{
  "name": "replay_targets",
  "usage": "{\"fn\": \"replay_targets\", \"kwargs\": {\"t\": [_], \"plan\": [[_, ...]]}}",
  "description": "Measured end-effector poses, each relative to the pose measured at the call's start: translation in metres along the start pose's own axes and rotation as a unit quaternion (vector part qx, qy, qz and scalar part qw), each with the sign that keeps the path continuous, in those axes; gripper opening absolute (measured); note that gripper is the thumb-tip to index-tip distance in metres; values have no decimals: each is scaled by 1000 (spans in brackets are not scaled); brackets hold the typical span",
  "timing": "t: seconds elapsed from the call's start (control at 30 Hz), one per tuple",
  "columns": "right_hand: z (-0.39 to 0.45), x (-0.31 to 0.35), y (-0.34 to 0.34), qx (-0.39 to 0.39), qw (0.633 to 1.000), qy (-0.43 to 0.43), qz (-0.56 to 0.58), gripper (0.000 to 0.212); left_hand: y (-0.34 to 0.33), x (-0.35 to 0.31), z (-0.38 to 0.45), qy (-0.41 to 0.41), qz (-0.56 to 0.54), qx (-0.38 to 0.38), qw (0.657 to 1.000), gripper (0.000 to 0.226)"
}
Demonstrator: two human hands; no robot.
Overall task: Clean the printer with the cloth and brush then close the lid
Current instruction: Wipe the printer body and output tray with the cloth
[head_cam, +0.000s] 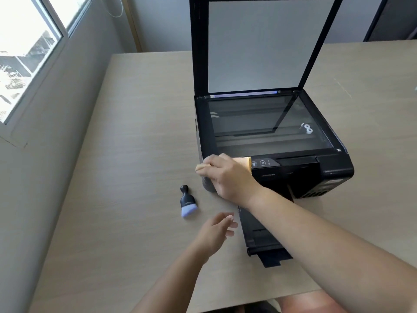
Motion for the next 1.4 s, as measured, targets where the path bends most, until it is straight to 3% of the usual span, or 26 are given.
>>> {"fn": "replay_targets", "kwargs": {"t": [0.07,0.13,0.23,0.3,0.43,0.53,0.63,0.77,0.8,0.83,1.0,1.1,1.17,1.23,1.37,1.4], "plan": [[-20,-9,9,0,1000,23,3,30,6,-4,1,-8,-7,-11,1000,29],[-41,-30,26,-53,999,-1,-2,25,12,-5,2,-13,-12,-18,1000,30],[-63,-50,42,-165,977,-118,-59,18,15,-10,3,-29,-19,-26,999,30],[-61,-43,28,-214,960,-168,-73,17,17,-19,-1,-79,-49,-81,992,26],[-51,-9,-8,-170,979,-114,24,23,33,-53,-17,-221,-73,-283,931,28],[-76,-26,-3,-182,964,-182,65,19,45,-80,-20,-316,49,-317,893,25],[-111,-65,15,-283,886,-356,87,17,50,-103,-13,-409,208,-326,827,23],[-122,-93,25,-441,691,-522,237,25,43,-134,8,-469,326,-316,757,22],[-119,-91,21,-460,655,-543,255,23,41,-143,14,-483,349,-313,739,21],[-113,-85,14,-460,642,-555,262,22,38,-151,21,-490,371,-311,725,21],[-83,-36,-24,-372,705,-491,351,23,24,-182,49,-494,454,-277,688,20],[-88,-40,-7,-415,697,-465,354,31,17,-185,54,-494,473,-268,678,19],[-99,-56,13,-449,682,-469,336,22,13,-181,55,-494,479,-262,677,19],[-114,-81,22,-489,617,-521,330,16,11,-176,55,-499,481,-256,673,19],[-119,-104,4,-539,388,-587,463,17,10,-174,53,-520,470,-279,656,18],[-117,-103,-1,-536,356,-588,490,17,10,-174,51,-529,469,-284,647,18]]}}
Point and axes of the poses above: each hand's wrist, its own z-axis towards the middle knuckle, its own y-axis out of the back of the hand, x = y × z, the point moved 3 cm from there along z, towards the middle knuckle, and after that the axes turned 2 degrees about -y, right-handed, at the moved point
